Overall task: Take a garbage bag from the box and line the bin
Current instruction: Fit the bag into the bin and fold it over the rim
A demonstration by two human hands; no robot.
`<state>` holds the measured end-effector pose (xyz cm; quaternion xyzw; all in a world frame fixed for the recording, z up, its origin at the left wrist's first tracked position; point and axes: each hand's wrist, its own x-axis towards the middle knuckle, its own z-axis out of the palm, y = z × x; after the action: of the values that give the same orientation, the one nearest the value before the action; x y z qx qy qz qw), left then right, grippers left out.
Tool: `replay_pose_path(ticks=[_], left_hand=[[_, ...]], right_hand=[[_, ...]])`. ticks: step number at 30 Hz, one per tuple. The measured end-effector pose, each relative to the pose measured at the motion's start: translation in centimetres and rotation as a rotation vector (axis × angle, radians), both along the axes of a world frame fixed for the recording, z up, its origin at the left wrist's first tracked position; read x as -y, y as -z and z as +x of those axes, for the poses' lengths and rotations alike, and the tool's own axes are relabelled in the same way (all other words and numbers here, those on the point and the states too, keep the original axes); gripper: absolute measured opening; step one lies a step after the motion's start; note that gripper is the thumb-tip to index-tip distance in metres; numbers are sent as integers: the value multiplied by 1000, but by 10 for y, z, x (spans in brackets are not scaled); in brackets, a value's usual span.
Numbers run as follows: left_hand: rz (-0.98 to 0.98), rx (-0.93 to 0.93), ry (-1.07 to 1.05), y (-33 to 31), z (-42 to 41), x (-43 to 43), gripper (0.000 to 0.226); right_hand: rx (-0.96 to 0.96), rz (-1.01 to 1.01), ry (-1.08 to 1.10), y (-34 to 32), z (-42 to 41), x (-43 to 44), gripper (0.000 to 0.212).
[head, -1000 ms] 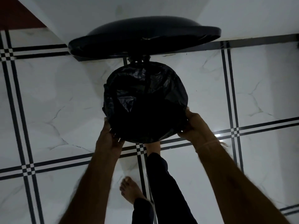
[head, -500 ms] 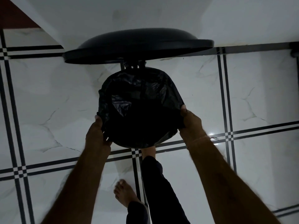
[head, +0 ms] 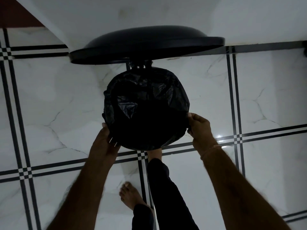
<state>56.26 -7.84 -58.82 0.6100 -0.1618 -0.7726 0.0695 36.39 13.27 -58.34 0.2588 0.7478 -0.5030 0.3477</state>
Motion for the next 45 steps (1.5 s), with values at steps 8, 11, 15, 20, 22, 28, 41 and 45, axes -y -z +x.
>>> replay_pose_path(ticks=[8, 11, 15, 20, 22, 28, 41, 45], left_hand=[[47, 2, -98, 3, 11, -25, 47], [7, 59, -78, 4, 9, -28, 39], [-294, 296, 6, 2, -11, -3, 37], [-676, 220, 345, -3, -66, 47, 39], [-740, 215, 502, 6, -76, 64, 39], [-579, 140, 612, 6, -84, 91, 31], [-515, 160, 630, 15, -125, 111, 31], [-713, 424, 542, 14, -74, 83, 49]], right_hand=[[282, -51, -30, -19, -4, 8, 28], [357, -112, 44, -14, -3, 14, 38], [-159, 170, -109, -9, -3, 26, 35], [-463, 361, -539, -6, -50, 100, 57], [-406, 367, -553, 5, -64, 116, 59], [-132, 111, -377, 20, -96, 117, 47], [-124, 122, -691, 15, -115, 156, 38], [-519, 316, -637, -2, -84, 98, 38]])
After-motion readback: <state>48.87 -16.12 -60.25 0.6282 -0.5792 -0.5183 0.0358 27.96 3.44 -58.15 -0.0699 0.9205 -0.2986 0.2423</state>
